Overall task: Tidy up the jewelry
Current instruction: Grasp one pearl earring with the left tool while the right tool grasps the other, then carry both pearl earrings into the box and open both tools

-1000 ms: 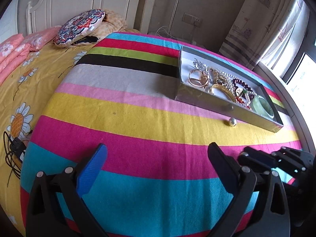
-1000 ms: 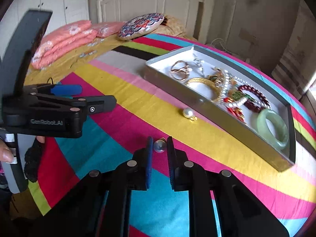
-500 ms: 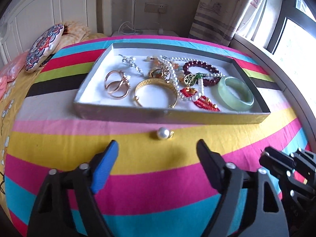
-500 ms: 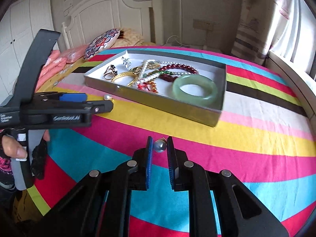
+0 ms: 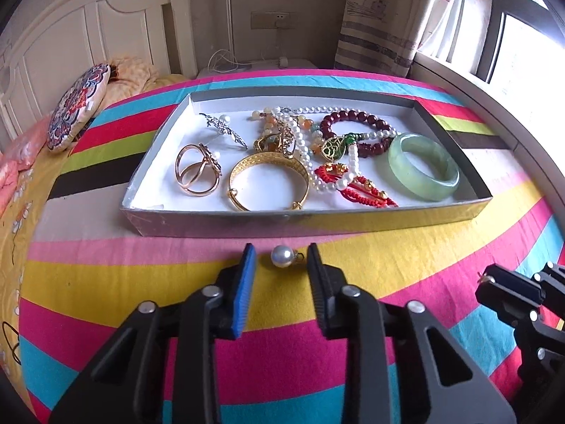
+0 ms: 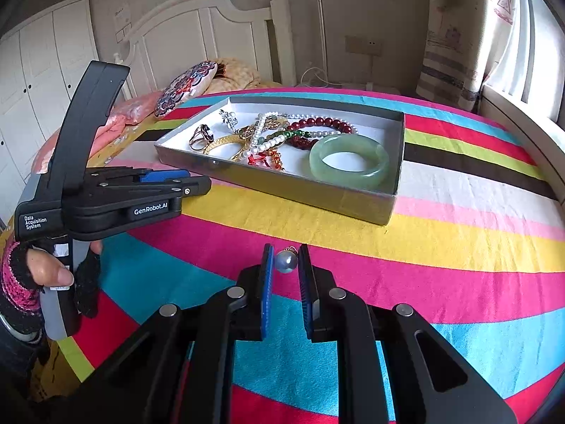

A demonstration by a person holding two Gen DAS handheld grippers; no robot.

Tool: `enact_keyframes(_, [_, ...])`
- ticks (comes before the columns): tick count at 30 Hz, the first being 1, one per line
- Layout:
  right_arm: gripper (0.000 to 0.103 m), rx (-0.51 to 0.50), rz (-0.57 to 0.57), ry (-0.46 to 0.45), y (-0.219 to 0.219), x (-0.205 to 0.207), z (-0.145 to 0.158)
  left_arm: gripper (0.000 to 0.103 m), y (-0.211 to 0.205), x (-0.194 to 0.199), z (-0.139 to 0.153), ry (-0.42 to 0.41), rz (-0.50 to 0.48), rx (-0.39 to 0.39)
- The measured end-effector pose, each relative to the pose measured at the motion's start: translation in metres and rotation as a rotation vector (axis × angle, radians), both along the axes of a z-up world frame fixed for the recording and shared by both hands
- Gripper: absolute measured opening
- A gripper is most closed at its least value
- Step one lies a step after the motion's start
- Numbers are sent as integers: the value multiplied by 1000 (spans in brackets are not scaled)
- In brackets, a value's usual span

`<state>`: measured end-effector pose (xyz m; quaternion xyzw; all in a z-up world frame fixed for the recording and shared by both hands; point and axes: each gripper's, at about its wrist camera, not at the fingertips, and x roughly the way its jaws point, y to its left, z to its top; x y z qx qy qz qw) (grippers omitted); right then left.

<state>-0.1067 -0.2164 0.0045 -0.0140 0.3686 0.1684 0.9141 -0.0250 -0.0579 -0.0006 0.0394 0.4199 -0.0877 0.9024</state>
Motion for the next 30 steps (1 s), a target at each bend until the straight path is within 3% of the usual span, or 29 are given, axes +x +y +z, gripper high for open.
enact_keyframes(4, [16, 1, -1, 2, 0, 0, 0, 18, -1, -2, -1, -4, -18, 13])
enact_keyframes(12, [16, -1, -12, -5, 0, 0, 0, 18, 0, -10, 1, -16, -32, 13])
enact_keyframes(23, [16, -30, -12, -15, 5, -2, 3, 18, 6, -29, 10, -46, -56, -30])
enact_keyframes(30, [15, -20, 7, -39, 15, 4, 13, 18, 16, -38, 30, -90, -57, -75])
